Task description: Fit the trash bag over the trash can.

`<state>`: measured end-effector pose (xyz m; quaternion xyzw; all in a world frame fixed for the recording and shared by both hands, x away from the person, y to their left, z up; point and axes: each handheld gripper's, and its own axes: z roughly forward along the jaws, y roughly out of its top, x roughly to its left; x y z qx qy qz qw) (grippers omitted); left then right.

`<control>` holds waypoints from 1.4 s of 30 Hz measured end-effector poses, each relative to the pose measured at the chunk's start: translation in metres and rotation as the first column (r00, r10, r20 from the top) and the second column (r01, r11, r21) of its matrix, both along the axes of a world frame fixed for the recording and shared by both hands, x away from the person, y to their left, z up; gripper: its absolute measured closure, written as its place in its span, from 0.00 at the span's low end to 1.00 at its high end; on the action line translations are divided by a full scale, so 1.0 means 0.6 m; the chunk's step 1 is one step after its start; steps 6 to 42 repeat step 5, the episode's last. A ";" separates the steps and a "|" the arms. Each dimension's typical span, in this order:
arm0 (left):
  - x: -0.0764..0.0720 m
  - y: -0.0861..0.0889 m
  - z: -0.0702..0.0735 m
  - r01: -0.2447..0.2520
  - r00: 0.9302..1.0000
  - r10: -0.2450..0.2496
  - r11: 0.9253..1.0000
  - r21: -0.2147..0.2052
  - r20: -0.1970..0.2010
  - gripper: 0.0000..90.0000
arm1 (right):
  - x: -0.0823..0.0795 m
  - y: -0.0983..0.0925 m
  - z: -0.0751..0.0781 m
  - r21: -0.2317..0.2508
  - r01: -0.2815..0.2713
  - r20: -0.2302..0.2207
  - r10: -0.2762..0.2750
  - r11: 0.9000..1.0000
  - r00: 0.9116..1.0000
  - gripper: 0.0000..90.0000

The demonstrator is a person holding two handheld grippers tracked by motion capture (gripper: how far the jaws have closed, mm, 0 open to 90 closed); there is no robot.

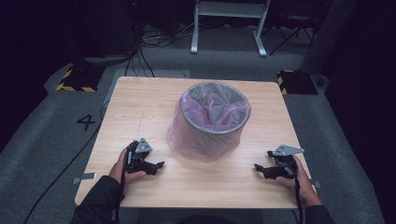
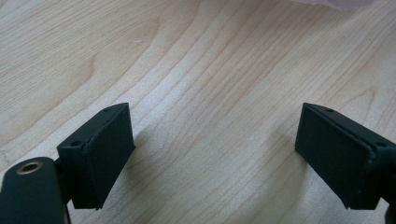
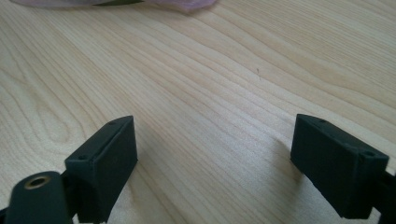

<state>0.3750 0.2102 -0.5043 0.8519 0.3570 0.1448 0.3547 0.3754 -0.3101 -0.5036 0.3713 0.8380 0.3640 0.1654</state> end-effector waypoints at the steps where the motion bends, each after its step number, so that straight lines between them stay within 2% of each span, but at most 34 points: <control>1: 0.000 0.000 0.000 -0.001 1.000 0.001 1.000 -0.002 -0.002 0.13 | 0.000 0.000 0.000 0.000 0.000 0.000 0.000 1.000 1.000 0.16; 42: 0.001 0.000 0.000 0.000 1.000 0.000 1.000 0.000 -0.005 0.12 | 0.000 0.000 0.000 0.000 0.001 -0.001 -0.001 1.000 1.000 0.16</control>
